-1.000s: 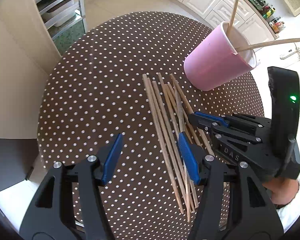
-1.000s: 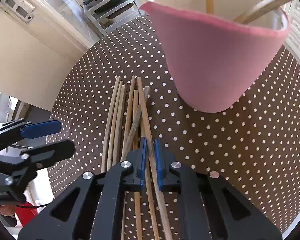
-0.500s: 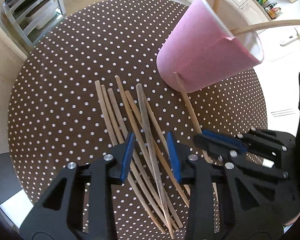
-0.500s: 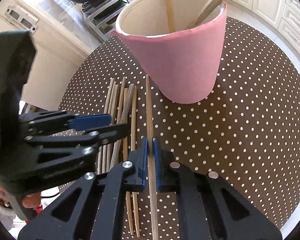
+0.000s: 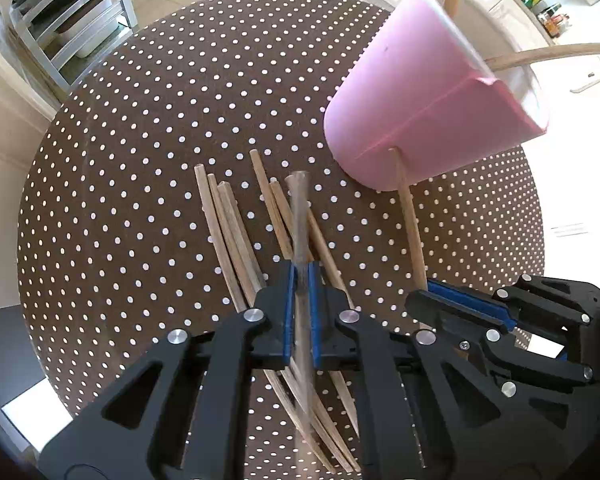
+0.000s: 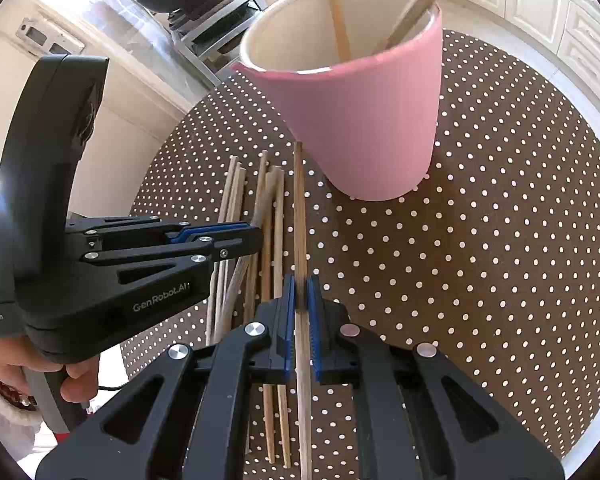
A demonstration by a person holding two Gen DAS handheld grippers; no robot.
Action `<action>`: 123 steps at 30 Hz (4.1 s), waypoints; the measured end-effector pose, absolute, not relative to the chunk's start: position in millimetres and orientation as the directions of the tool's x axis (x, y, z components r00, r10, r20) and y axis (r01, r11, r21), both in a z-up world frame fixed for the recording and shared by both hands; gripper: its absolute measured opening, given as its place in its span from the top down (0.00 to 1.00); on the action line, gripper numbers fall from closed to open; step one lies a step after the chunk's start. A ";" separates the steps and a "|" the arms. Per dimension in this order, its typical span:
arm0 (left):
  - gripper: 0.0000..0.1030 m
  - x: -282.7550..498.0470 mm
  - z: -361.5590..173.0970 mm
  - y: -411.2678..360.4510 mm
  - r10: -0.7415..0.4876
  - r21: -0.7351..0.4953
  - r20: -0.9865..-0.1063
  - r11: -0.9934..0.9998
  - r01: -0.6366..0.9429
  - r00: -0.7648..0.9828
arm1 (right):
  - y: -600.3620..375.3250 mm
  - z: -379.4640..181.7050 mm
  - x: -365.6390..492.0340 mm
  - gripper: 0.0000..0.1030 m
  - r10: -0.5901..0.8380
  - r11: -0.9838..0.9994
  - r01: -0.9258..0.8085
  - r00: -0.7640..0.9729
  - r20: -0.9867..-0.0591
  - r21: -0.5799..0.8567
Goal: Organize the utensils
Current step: 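Raise the chopstick with the right gripper and insert it into the pink cup, then lower the right gripper to the chopsticks and grasp one more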
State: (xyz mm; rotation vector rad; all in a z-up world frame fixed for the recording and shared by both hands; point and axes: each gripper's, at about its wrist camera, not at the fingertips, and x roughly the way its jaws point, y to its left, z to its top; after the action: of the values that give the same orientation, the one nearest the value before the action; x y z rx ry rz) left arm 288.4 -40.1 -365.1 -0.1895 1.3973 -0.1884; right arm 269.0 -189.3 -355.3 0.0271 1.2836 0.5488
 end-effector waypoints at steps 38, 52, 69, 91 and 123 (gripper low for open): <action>0.94 188.6 -109.0 8.3 -0.398 -0.316 -0.670 0.917 0.245 0.626 | -182.8 -144.9 180.6 0.95 0.350 0.922 -0.367 0.648 -0.676 0.126; 0.94 257.8 -80.3 -2.0 -0.344 -0.324 -0.595 0.930 0.175 0.726 | -206.8 -112.3 231.9 0.95 0.306 0.943 -0.322 0.736 -0.604 0.084; 0.94 303.8 -147.7 -31.0 -0.292 -0.247 -0.693 0.955 0.163 0.659 | -216.8 -168.5 272.7 0.95 0.297 0.947 -0.296 0.642 -0.707 0.129; 0.93 288.9 -176.7 -28.1 -0.283 -0.230 -0.797 0.959 0.166 0.533 | -214.8 -190.8 259.2 0.91 0.284 0.955 -0.245 0.582 -0.762 0.169; 0.49 226.2 -269.8 40.9 -0.248 -0.276 -0.911 0.960 -0.040 0.328 | -202.6 -256.4 202.4 0.82 0.299 0.947 -0.249 0.459 -0.837 0.202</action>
State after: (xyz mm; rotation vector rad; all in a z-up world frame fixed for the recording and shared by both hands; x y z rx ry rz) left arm 226.2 40.9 -269.8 -0.2674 1.2327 -0.1386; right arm 202.4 -202.6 -256.4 0.0529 1.0405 0.3379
